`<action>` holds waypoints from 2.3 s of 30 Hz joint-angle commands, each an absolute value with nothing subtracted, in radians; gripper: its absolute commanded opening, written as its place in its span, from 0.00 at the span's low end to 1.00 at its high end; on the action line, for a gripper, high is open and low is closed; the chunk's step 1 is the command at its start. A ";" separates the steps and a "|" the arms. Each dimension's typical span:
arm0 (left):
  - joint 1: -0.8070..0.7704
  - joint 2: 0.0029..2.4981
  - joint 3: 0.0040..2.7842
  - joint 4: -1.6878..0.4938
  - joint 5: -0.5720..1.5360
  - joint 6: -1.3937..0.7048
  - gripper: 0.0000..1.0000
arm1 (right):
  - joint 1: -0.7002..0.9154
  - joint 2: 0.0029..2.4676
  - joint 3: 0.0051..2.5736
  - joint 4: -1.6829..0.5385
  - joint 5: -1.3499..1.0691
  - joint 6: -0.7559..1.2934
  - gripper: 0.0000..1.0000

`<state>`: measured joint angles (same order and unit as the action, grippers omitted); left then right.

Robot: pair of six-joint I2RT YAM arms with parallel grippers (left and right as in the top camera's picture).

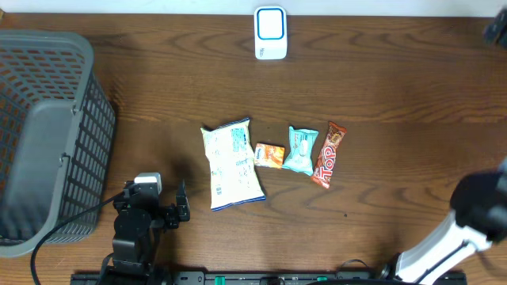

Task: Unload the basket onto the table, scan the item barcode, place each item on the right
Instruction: 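Carry the mouthwash bottle to the right table edge and release it, then move the right gripper over the items and grasp the teal wipes pack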

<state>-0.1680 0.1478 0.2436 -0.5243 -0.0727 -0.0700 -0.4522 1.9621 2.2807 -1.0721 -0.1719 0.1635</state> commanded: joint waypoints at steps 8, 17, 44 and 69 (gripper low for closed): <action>-0.166 0.142 0.258 -0.523 -0.063 -0.053 0.99 | -0.163 1.688 2.291 -1.285 -0.239 0.269 0.99; -0.166 0.142 0.258 -0.523 -0.063 -0.053 0.99 | 0.269 1.811 2.097 -1.349 -0.187 0.407 0.99; -0.166 0.142 0.258 -0.523 -0.063 -0.053 0.99 | 0.680 2.465 1.996 -1.448 0.495 0.792 0.80; -0.166 0.142 0.258 -0.523 -0.063 -0.053 0.99 | 0.659 2.457 2.161 -1.591 0.207 0.482 0.01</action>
